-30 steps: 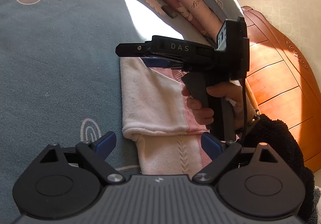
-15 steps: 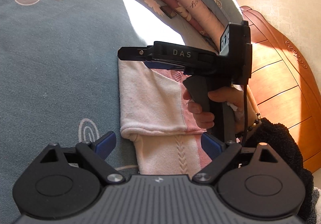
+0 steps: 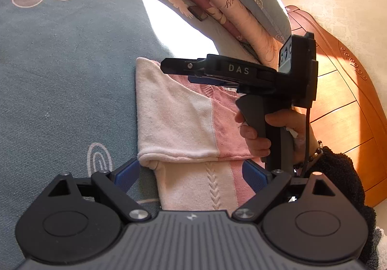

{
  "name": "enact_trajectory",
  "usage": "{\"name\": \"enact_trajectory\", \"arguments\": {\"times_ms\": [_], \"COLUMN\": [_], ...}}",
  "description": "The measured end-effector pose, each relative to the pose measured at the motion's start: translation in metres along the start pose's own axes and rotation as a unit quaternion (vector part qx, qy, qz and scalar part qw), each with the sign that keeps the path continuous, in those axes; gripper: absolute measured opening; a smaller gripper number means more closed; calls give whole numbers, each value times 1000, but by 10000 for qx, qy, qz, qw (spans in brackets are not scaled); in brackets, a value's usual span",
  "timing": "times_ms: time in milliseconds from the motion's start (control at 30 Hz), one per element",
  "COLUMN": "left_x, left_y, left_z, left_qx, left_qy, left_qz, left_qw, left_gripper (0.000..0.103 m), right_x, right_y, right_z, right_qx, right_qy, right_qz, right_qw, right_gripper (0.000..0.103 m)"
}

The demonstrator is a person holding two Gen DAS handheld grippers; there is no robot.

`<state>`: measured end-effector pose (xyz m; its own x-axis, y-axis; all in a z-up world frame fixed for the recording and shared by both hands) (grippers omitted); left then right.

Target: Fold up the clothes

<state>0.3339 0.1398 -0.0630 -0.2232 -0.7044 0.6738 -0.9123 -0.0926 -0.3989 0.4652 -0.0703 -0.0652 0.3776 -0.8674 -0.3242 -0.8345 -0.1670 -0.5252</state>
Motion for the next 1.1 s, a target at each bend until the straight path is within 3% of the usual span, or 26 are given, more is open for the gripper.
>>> {"name": "enact_trajectory", "arguments": {"times_ms": [133,267,367,567,700,800,933,1033,1100], "left_x": [1,5,10,30,41,36,25,17,21], "left_y": [-1,-1,1,5,16,25,29,29,28], "left_z": [3,7,7,11,44,59,41,33,28], "left_qx": [-28,-67,-86,-135,-719,-1017,-866,-794,-712], "left_qy": [-18,-91,-79,373,234,-265,-198,-342,-99], "left_qz": [17,63,154,360,539,598,451,310,311], "left_qw": [10000,9999,9998,9986,9957,9927,9950,9958,9969], "left_gripper": [91,91,91,91,92,92,92,92,92], "right_x": [19,31,31,45,66,80,87,91,92], "right_y": [16,14,15,44,69,94,121,139,148], "right_z": [1,16,5,-81,-148,-197,-234,-244,-243], "right_qx": [-163,128,236,242,390,609,835,889,864], "right_qy": [118,165,362,1204,1932,2326,2511,2516,2417], "right_qz": [201,488,567,77,182,352,490,591,703], "right_qw": [9996,9986,9975,9924,9802,9700,9631,9619,9639], "right_gripper": [102,103,102,103,103,103,103,103,103]}}
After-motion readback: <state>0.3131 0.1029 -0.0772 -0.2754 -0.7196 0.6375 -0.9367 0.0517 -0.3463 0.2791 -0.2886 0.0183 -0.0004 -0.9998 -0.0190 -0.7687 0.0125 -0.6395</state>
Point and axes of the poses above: each gripper's, at about its wrist camera, not at the fingertips, and z roughly the way its jaws point, x to its right, y to its underside, the point moved 1 cm from there along z, roughly the way its jaws point, and after that the axes turned 4 degrees about -x, right-handed, at the moved point
